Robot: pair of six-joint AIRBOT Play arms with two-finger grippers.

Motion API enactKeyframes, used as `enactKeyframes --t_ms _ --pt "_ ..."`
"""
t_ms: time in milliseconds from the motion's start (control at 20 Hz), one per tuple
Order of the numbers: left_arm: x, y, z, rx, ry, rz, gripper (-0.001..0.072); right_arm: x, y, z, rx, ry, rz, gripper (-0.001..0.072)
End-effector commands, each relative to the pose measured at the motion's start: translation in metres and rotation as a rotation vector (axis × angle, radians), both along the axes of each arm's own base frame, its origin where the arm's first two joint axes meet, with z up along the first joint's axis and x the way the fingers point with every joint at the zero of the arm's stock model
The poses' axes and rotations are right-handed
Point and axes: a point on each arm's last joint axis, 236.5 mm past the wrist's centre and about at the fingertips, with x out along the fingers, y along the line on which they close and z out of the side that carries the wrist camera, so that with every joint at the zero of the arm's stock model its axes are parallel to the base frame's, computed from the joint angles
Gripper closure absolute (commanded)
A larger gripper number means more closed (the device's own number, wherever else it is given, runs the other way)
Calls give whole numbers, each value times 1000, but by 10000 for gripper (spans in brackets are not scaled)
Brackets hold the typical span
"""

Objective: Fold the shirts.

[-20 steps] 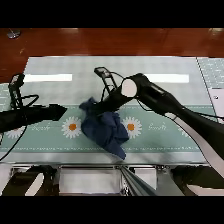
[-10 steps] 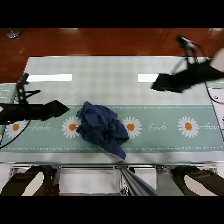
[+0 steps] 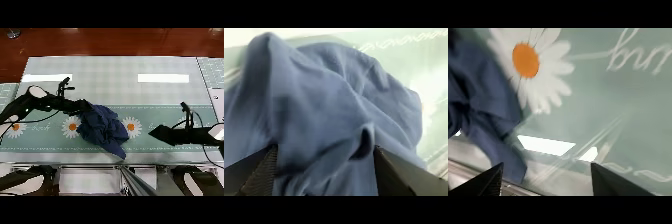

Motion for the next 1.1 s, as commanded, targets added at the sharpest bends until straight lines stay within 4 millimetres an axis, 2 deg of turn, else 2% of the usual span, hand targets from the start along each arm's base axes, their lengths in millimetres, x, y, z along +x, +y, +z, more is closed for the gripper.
enactKeyframes --t_ms 0,50,300,450,500,750,1000,1050 --pt "1 -16 -13 -5 32 -99 578 -20 32 -6 113 18 9 89" --pt "-2 -18 -11 -10 19 -154 691 -22 40 -8 109 17 21 88" --pt "1 -13 9 -27 7 -218 691 -48 87 -31 105 124 102 90" --pt "1 -11 12 -32 13 -218 691 -70 115 -52 101 207 175 90" --pt "1 -11 12 -32 12 -217 691 -71 123 -55 98 215 198 90" --pt "1 -11 12 -33 13 -219 691 -38 164 -62 80 187 277 90" --pt "3 -11 11 -30 9 -209 691 -26 189 -62 97 210 373 95" --pt "3 -11 12 -31 9 -209 691 -26 191 -59 104 205 394 161"
